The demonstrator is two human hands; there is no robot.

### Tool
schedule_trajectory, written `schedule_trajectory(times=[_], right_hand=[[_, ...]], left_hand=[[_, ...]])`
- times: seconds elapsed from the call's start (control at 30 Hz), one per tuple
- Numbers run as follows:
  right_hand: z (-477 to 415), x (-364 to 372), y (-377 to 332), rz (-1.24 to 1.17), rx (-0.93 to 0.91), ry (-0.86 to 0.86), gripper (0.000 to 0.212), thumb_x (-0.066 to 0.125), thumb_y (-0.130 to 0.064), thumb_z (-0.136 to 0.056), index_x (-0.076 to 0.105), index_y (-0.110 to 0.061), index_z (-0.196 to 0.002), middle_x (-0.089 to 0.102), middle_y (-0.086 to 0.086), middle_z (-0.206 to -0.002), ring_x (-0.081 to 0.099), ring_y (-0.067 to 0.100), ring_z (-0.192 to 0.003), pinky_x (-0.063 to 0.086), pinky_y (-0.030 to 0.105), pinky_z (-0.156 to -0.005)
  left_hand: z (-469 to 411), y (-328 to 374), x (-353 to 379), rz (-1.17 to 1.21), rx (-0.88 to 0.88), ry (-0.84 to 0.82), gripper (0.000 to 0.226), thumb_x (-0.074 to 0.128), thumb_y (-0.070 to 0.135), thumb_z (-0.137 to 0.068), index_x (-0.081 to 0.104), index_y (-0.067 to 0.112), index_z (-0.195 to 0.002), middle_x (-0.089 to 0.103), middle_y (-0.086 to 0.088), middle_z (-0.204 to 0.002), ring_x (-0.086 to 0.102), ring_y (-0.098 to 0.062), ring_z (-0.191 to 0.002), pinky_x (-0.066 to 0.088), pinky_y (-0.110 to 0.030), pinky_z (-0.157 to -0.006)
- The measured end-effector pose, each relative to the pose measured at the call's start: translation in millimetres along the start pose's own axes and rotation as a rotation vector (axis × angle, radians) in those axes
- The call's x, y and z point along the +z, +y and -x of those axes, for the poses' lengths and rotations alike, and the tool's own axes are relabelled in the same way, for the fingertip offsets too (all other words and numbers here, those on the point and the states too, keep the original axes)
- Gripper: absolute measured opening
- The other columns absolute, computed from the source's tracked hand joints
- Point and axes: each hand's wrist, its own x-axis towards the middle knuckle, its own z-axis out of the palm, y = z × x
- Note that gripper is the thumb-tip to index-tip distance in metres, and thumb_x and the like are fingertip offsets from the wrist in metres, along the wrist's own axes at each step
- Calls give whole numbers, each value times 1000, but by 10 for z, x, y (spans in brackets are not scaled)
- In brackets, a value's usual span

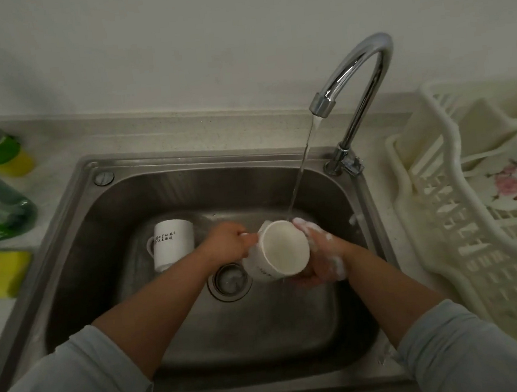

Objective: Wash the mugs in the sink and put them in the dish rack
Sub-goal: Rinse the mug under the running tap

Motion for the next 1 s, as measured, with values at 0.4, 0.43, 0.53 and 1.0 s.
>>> schedule_trajectory(times=[0.4,0.43,0.53,1.0], right_hand=[[-261,-197,-192,-132,-59,16,56,48,-65,-82,43,-39,-131,49,6,-131,51,34,-114,52,51,-79],[-276,-212,-197,-110,-69,5,57,50,-65,-80,43,-40,-131,49,5,-132,51,34,-115,52,54,-80],[-284,-262,-211,-70,-82,-18,48,46,-61,-87,46,-39,-129,53,4,-126,52,31,-113,49,58,-86],[-60,-415,-568,126,-423,241,70,62,-65,-61,55,-28,-120,60,0,-120,56,19,-111,42,48,-101]], left_hand=[[-350,127,173,768,-157,-33,27,45,15,-97,59,1,-116,65,-13,-113,69,-20,-89,54,-24,-77],[-362,122,191,787,-153,-48,27,45,15,-97,60,3,-115,65,-12,-113,68,-20,-90,54,-24,-76],[-391,82,259,836,-155,-105,19,47,13,-95,65,9,-101,67,-10,-108,68,-21,-93,53,-26,-80],[-660,369,546,1083,-29,-217,34,44,11,-96,51,-6,-124,64,-10,-111,67,-13,-94,54,-21,-77]])
